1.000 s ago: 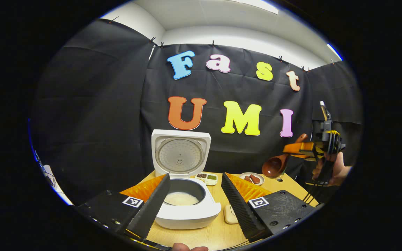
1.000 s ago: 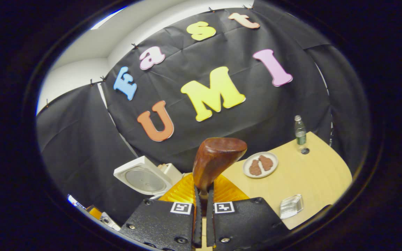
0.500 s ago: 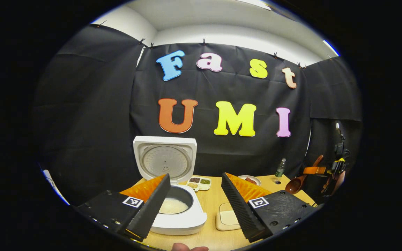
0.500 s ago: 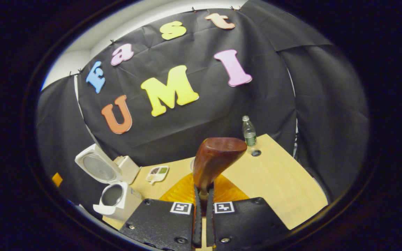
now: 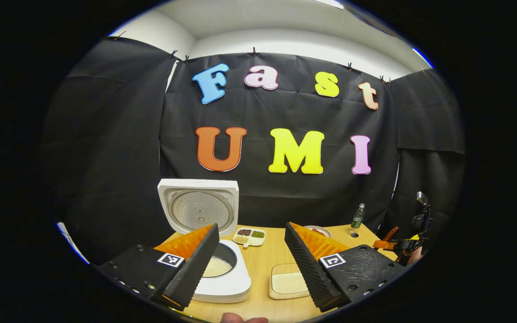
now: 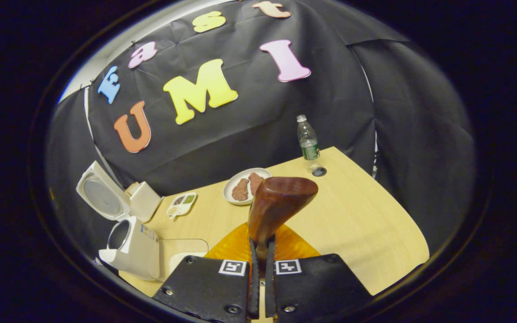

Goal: Close the left gripper, press the button to open the rice cooker; take a wooden spoon from the chopstick holder with the right hand, scoop a spoonful of rice and pour it into the rice cooker, then put the wooden spoon back into the chopstick holder.

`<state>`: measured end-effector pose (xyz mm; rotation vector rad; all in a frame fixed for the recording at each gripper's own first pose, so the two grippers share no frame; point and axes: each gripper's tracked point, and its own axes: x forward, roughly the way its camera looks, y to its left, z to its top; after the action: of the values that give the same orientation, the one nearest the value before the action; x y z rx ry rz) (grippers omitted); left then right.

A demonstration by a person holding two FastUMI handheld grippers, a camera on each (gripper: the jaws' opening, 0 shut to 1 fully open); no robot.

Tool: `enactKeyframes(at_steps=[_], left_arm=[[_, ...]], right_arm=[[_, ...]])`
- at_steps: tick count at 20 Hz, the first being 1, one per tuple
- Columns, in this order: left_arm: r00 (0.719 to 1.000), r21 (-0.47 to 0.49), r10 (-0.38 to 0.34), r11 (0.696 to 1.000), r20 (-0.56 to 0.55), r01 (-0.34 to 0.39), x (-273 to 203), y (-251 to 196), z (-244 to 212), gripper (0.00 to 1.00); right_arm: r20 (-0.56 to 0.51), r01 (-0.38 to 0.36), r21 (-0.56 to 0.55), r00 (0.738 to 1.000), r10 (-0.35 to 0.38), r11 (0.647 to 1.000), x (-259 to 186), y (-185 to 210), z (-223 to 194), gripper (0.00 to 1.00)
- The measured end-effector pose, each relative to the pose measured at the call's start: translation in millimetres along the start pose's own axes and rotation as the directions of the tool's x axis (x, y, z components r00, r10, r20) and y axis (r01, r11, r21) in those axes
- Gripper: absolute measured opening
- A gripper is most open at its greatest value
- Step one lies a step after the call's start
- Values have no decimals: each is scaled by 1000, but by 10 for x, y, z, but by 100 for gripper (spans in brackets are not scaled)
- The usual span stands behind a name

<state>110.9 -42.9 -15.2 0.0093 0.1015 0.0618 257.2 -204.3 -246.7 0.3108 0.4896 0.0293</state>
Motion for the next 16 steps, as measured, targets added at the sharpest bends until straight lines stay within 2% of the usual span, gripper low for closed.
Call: enactKeyframes(at_steps=[9, 16], left_arm=[[999, 34, 30, 999, -40, -29, 53, 1, -64, 94], [998, 31, 34, 999, -46, -32, 91, 13, -57, 94]], right_arm=[[-43, 6, -37, 999, -8, 999, 390, -101, -361, 13], [-53, -11, -18, 999, 10, 1000, 447, -86, -464, 19]])
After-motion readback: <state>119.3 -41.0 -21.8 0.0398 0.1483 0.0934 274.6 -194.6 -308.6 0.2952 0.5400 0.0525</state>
